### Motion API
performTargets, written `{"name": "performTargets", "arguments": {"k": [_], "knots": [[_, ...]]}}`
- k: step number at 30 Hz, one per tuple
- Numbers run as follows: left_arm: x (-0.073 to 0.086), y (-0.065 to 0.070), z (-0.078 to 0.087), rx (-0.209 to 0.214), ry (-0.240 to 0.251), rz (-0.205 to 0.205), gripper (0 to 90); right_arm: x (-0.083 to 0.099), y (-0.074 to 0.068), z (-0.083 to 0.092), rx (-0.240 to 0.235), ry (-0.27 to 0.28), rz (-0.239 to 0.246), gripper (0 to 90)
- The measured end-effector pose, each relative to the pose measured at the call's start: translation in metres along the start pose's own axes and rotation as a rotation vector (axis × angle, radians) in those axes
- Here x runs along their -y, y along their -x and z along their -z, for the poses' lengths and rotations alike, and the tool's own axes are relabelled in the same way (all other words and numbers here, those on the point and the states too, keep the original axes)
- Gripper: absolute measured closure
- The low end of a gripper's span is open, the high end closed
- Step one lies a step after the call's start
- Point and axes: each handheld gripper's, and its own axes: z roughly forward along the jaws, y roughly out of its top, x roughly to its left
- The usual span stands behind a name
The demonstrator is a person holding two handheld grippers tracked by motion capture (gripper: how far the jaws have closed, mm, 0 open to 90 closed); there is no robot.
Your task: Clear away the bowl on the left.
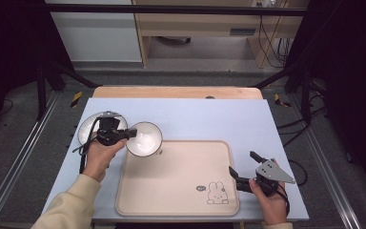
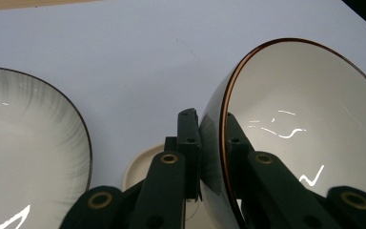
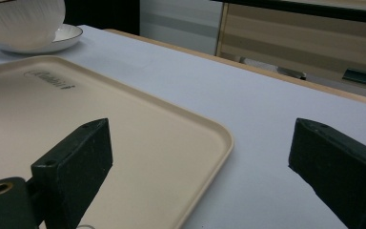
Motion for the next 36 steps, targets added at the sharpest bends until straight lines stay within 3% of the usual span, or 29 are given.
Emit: {"name": "performTargets", "arguments": {"k": [13,23,36], "knots": [[0.001,0.023,-0.008,0.048,-0.012,-0.037,82.2,0.0,0.0,0.001,-0.006,0.009,0.0,7.4],[0.004,0.031,-0.011,0.08,-0.026,-0.05,82.1,-0.001,0.0,0.002,-0.021,0.029,0.013,7.3],[0.011,0.049,-0.022,0.132,-0.075,-0.082,82.0,-0.003,0.001,0.005,-0.039,0.104,0.036,7.1]]}}
